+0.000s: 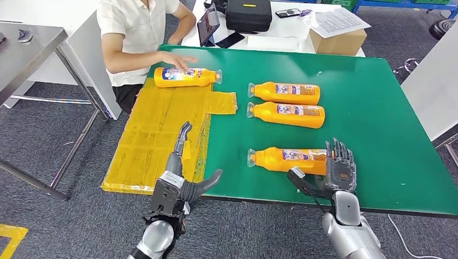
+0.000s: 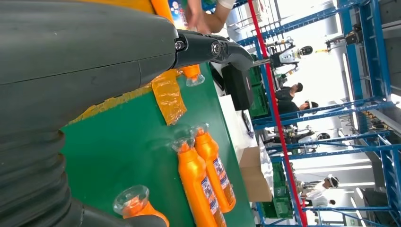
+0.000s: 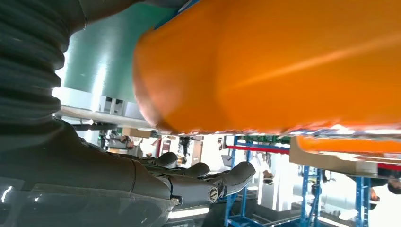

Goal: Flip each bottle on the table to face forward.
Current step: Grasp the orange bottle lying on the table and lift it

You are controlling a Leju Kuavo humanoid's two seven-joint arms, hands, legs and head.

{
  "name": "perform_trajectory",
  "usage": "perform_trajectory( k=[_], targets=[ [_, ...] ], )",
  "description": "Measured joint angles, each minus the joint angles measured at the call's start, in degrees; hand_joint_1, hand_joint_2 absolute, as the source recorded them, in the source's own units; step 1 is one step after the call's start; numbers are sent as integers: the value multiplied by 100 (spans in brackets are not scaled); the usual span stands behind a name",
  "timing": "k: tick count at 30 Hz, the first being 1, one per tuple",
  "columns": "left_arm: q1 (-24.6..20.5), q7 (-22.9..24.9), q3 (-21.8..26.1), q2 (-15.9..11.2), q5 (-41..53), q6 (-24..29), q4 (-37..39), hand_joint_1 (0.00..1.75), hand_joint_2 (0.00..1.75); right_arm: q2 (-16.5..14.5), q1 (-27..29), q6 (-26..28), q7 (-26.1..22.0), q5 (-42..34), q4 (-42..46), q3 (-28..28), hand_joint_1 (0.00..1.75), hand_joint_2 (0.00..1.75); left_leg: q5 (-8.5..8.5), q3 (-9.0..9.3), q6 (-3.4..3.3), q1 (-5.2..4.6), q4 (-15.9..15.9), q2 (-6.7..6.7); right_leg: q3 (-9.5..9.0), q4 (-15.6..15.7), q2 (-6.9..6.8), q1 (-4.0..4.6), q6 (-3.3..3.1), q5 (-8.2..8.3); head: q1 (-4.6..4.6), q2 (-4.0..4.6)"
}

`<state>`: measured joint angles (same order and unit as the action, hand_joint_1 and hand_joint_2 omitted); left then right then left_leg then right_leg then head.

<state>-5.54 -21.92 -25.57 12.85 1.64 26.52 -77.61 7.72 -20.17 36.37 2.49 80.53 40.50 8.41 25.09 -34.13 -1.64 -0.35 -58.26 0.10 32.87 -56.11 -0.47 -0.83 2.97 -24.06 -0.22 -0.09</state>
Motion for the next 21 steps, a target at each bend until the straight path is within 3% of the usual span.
perform_trajectory(
  k=[2,3,6,7,10,16,21],
  targets=[
    [-2,-4,-25,0,0,18,4,0,175,-2,-70,-43,4,-8,-90,70,0,175,-1,0,0,0,0,0,0,0,0,0,0,0,0,0],
    [-3,-6,-34,0,-1,28,7,0,175,-4,-104,-79,-18,-28,-135,100,35,175,-1,1,0,0,0,1,0,0,2,0,0,0,0,0],
    [-17,-15,-44,0,-25,39,21,0,175,-9,-215,-292,-234,-198,-289,178,166,175,0,8,0,1,0,10,-3,1,12,1,0,0,-1,0],
    [-26,-20,-46,0,-40,38,28,0,175,-8,-253,-396,-350,-295,-347,195,175,175,1,11,0,1,0,14,-4,1,14,1,0,0,-1,0],
    [-56,-40,-49,0,-86,33,48,0,175,-7,-352,-667,-648,-549,-515,225,175,175,3,20,1,1,0,32,-7,2,25,1,-4,4,-2,0],
    [-77,-73,-61,0,-110,25,55,0,175,-7,-485,-760,-788,-708,-713,269,175,175,-2,31,0,1,0,41,-8,3,36,2,-14,16,-2,0],
    [-102,-160,-72,0,-217,20,69,0,175,38,-515,-1038,-1219,-1363,-842,232,175,175,-1,48,2,3,0,57,-16,4,49,4,-14,17,-2,0]
  ],
)
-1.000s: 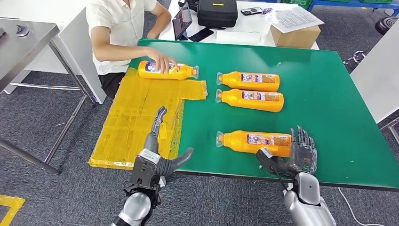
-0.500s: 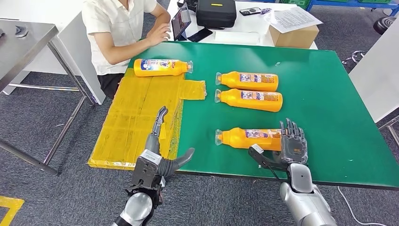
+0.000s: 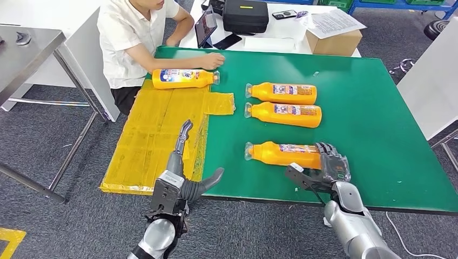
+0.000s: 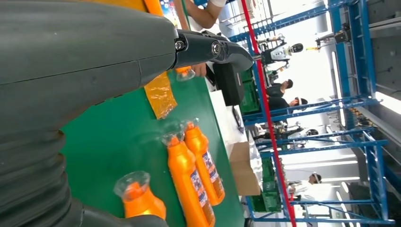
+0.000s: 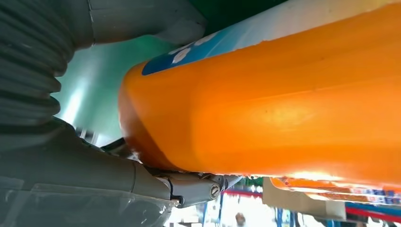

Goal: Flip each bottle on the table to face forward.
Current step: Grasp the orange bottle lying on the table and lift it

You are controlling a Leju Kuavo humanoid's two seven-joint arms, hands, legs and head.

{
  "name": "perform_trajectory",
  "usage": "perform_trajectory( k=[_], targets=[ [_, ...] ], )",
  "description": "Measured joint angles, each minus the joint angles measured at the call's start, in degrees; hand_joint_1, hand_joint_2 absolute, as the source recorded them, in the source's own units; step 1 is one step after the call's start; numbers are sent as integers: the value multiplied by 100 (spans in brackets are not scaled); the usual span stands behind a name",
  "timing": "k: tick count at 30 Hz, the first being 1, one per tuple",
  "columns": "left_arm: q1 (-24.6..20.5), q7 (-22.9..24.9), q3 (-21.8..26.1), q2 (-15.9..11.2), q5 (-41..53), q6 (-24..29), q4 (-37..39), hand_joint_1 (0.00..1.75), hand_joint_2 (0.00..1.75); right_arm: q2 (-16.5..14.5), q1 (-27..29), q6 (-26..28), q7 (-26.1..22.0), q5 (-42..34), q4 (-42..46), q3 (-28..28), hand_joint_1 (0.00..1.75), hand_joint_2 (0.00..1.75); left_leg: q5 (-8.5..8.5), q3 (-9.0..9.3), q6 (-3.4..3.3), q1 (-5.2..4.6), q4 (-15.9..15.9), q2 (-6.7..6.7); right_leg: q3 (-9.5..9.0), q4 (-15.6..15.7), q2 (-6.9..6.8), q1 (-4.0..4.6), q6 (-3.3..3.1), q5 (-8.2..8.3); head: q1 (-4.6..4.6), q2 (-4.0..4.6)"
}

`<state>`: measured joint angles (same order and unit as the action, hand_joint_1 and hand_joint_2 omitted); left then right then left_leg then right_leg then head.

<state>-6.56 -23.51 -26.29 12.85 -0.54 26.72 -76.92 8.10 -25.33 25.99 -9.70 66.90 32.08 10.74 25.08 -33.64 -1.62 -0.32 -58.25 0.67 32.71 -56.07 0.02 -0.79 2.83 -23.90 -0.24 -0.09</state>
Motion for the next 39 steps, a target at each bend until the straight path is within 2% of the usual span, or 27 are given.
perform_trajectory(
  k=[4,7,9,11,12,14,17,22,25,29,39],
  targets=[
    [-56,-92,-22,0,-83,-15,16,0,175,64,2,-133,-593,-595,-118,-99,175,175,7,19,3,0,1,2,12,3,3,0,-1,-3,-2,0],
    [-85,-95,-44,0,-245,-102,20,0,175,49,90,-238,-1300,-1228,-110,-202,175,175,10,21,4,1,1,2,-17,3,5,1,-1,-1,-2,0],
    [-78,233,-44,0,-871,-476,49,0,175,-37,226,-393,-1791,-1870,51,-293,175,175,7,22,4,2,1,2,-30,2,5,2,-1,0,-2,0],
    [-58,777,-35,-8,-1942,-995,169,0,175,-171,406,-564,-2120,-2553,348,-358,175,175,4,15,4,3,1,1,-26,-1,4,2,-1,1,0,0],
    [-47,944,-31,-19,-2409,-1181,274,0,175,-247,500,-620,-2175,-2823,519,-369,175,175,1,8,5,3,1,1,-19,-2,4,2,-1,1,1,0],
    [-34,965,-49,-44,-2870,-1349,521,0,175,-396,697,-694,-2170,-3281,901,-371,175,175,-4,-9,8,3,1,0,-2,-6,3,3,-2,2,3,0],
    [-37,886,-174,-76,-2851,-1412,806,0,175,-565,993,-745,-2123,-3825,1504,-335,175,175,-14,-41,7,4,1,-20,19,-9,-9,2,0,1,1,0],
    [-58,1219,-456,-175,-3117,-1849,1063,0,175,-810,1269,-944,-2140,-4467,2281,-189,175,175,-19,-81,6,2,1,-29,51,-11,-15,0,1,1,1,0],
    [-83,1143,-558,-231,-3195,-1851,1109,0,175,-970,1372,-965,-2193,-4822,2650,-100,175,175,-18,-93,6,1,1,-29,62,-10,-14,0,1,1,1,0],
    [-110,767,-612,-237,-2985,-1453,1002,0,175,-1147,1469,-707,-2148,-4841,2954,126,175,175,-18,-97,7,2,1,-30,69,-9,-15,1,1,0,2,0],
    [-183,386,-641,-92,-2842,-971,640,0,175,-1551,1543,-387,-2167,-4338,2819,1102,175,175,-18,-100,7,3,1,-32,72,-11,-16,1,0,0,1,0]
  ],
)
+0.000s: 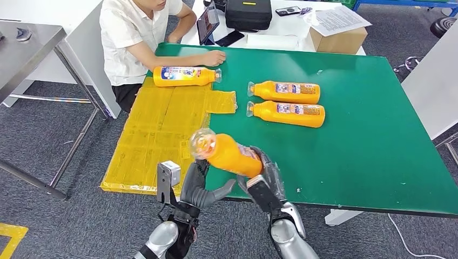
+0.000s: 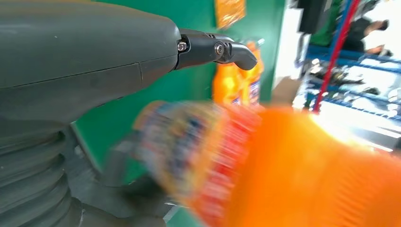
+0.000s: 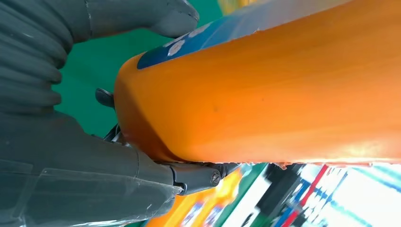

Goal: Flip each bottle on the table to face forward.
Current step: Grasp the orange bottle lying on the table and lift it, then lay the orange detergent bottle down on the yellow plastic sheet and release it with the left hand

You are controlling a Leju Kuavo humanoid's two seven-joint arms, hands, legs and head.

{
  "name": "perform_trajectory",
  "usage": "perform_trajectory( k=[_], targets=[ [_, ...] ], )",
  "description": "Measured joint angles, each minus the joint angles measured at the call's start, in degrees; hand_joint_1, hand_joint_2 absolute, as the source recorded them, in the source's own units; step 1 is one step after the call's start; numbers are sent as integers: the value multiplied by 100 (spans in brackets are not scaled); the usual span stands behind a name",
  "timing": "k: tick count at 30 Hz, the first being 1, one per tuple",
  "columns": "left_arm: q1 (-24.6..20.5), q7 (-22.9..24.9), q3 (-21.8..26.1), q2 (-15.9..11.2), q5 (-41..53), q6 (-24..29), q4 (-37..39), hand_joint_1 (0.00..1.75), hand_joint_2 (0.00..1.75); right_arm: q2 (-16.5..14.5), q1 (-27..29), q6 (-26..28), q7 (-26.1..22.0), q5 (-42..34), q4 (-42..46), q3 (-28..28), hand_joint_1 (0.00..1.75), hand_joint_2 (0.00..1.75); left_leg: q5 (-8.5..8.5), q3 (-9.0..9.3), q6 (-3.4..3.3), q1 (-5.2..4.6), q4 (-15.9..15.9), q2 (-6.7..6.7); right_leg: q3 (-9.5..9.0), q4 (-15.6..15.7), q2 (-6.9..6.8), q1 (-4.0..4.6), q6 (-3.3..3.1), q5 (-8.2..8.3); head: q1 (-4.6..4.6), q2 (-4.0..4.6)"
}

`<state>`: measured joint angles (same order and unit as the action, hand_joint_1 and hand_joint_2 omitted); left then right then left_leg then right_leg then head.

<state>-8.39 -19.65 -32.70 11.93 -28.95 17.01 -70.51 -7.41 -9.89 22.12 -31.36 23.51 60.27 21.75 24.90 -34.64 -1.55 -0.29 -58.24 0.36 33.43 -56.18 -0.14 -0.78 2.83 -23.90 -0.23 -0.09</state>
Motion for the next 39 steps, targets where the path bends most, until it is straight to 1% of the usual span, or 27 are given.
perform_trajectory(
  k=[3,8,12,16,20,24,26,27,28,30,31,36,39],
  targets=[
    [1,16,7,49,-56,-5,-115,0,175,-70,6,7,45,-6,-109,266,175,175,0,-3,0,0,0,-1,0,0,0,-1,0,0,-1,0],
    [28,185,1,59,-414,-532,-262,0,175,-94,-106,206,116,20,-337,528,175,175,0,-9,0,-2,0,-1,3,1,0,-2,0,0,-1,0],
    [26,191,10,59,-466,-584,-280,1,175,-94,-272,300,186,105,-477,646,175,175,0,-8,-1,-2,0,-3,4,1,-2,-1,0,0,0,0],
    [16,191,31,59,-476,-586,-274,175,175,-96,-343,345,230,200,-559,718,174,175,0,-9,0,-1,0,-4,4,-1,-3,-1,0,0,0,0],
    [-38,133,95,59,-464,-645,-226,175,175,-113,-450,331,278,256,-587,836,173,175,0,-9,0,-1,0,-2,7,-1,-3,0,0,0,-1,0],
    [-127,-91,155,59,-247,-553,-179,175,175,-162,-519,116,319,76,-581,989,175,175,-1,-9,0,-1,0,-3,7,-1,-3,-1,0,0,-1,0],
    [-154,-164,178,59,-146,-484,-162,175,175,-174,-535,35,325,7,-577,1035,155,175,-1,-10,0,-1,0,-5,7,-1,-4,-1,0,0,-1,0],
    [-163,-191,184,60,-95,-444,-154,175,175,-178,-540,-3,333,-33,-573,1053,143,175,-1,-10,0,-1,0,-6,7,-1,-5,-1,0,0,-1,0],
    [-171,-213,189,60,-48,-406,-149,175,175,-180,-542,-37,350,-73,-564,1073,100,175,-1,-10,0,-1,0,-7,7,-1,-5,-1,0,0,-1,0],
    [-178,-226,208,61,2,-374,-146,175,175,-184,-543,-69,403,-119,-547,1111,32,175,-1,-10,0,-1,0,-7,7,-1,-5,-1,0,0,-1,0],
    [-180,-220,221,61,0,-379,-147,175,175,-184,-543,-81,422,-139,-543,1130,1,175,-1,-10,0,-1,0,-7,7,-1,-5,-1,0,0,-1,0],
    [-188,-191,319,58,-111,-487,-166,175,175,-176,-512,-331,297,-369,-545,1197,0,175,-1,-10,0,-1,0,-7,7,-1,-5,-1,0,0,-1,0],
    [-199,-177,379,41,-114,-542,-188,175,175,-168,-461,-353,203,-402,-546,1222,0,175,-1,-10,0,-1,0,-7,8,-1,-5,-1,0,0,-1,0]
  ],
)
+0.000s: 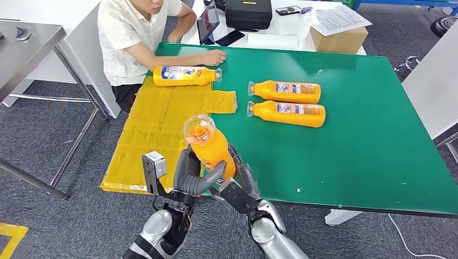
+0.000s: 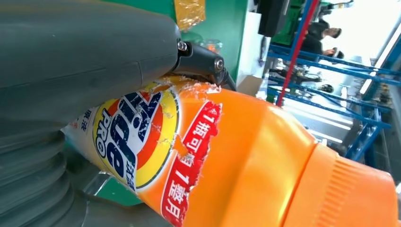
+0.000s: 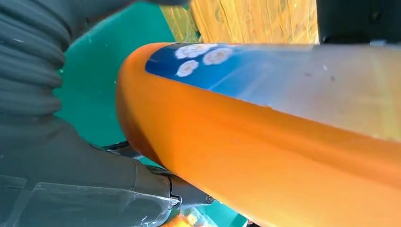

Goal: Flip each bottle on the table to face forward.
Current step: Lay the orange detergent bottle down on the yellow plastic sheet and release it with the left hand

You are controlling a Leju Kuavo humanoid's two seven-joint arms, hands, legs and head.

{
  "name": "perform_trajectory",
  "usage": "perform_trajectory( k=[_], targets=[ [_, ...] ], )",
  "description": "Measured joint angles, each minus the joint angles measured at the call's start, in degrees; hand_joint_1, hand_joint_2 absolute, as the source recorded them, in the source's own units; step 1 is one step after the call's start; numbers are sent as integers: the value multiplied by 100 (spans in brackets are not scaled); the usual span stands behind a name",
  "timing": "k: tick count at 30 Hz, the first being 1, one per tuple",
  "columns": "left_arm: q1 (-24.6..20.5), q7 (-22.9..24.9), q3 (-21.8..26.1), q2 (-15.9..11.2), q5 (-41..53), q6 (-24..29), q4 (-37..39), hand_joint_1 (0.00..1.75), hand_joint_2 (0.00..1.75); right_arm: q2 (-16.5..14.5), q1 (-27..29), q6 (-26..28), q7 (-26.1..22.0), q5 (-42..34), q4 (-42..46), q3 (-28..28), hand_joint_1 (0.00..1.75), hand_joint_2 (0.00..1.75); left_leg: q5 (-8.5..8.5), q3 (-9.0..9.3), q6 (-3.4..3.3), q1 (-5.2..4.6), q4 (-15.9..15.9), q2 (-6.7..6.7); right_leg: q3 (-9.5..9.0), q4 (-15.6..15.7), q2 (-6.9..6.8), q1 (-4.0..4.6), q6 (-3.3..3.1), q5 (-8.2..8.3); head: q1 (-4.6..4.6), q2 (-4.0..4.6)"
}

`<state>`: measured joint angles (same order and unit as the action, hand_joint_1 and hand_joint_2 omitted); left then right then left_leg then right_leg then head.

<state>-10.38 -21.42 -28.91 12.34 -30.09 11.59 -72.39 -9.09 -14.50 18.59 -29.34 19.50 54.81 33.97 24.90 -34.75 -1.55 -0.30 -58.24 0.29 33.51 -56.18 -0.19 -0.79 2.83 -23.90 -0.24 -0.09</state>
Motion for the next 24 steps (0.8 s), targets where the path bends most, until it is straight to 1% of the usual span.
perform_trajectory(
  k=[3,4,5,6,8,10,12,17,19,21,23,24],
  targets=[
    [-29,28,25,-30,205,124,2,175,175,7,28,60,-28,46,-1,28,0,175,0,0,0,0,0,1,3,0,0,0,0,0,-1,0],
    [-69,11,23,-51,480,324,26,175,175,11,43,195,-38,168,-1,41,0,175,0,0,0,0,0,0,3,0,0,0,0,0,-2,0],
    [-132,-41,27,-85,877,627,75,175,175,16,75,443,-51,387,-3,61,0,175,0,-1,0,0,0,-1,4,0,-1,0,0,0,-1,0],
    [-216,-124,48,-124,1351,1004,153,175,175,23,129,796,-64,706,-4,82,0,175,0,0,0,0,0,-2,4,0,-1,0,0,0,-2,0],
    [-419,-289,184,-216,2282,1790,374,175,175,32,336,1561,-79,1634,41,49,0,175,-1,1,0,1,0,-2,2,0,-1,1,0,0,-2,0],
    [-615,-337,402,-327,2902,2304,602,175,175,24,644,1988,-96,2592,188,-176,0,175,0,0,1,2,0,-2,2,-1,-1,1,0,0,0,0],
    [-750,-337,578,-423,3174,2485,777,175,175,-1,909,2087,-120,3103,348,-462,0,175,0,-2,1,3,0,-3,3,-2,-1,2,-1,0,1,0],
    [-881,-333,750,-530,3293,2548,1022,175,175,-25,1185,2110,-150,3282,561,-844,0,175,0,-5,1,1,0,-5,6,-1,-2,-1,-1,-1,-2,0],
    [-911,-253,797,-556,3567,2607,1086,175,175,-83,1298,2111,-314,3579,673,-1011,0,175,-1,-6,0,0,0,-8,6,0,-3,-1,-1,-1,-3,0],
    [-944,-46,864,-586,4197,2686,1148,175,175,-263,1490,2114,-664,4195,952,-1405,0,87,-1,-9,0,0,-1,-11,9,0,-4,-1,-1,-1,-2,0],
    [-1000,168,956,-617,4848,2639,1227,175,175,-514,1697,2116,-941,4721,1417,-1979,0,0,-1,-11,1,0,-1,-13,13,-1,-5,0,-1,0,1,0],
    [-1040,236,1019,-627,5036,2530,1275,175,175,-621,1786,2117,-1002,4853,1707,-2288,0,0,-2,-12,1,0,-1,-14,14,-1,-6,0,-1,0,2,0]
  ],
)
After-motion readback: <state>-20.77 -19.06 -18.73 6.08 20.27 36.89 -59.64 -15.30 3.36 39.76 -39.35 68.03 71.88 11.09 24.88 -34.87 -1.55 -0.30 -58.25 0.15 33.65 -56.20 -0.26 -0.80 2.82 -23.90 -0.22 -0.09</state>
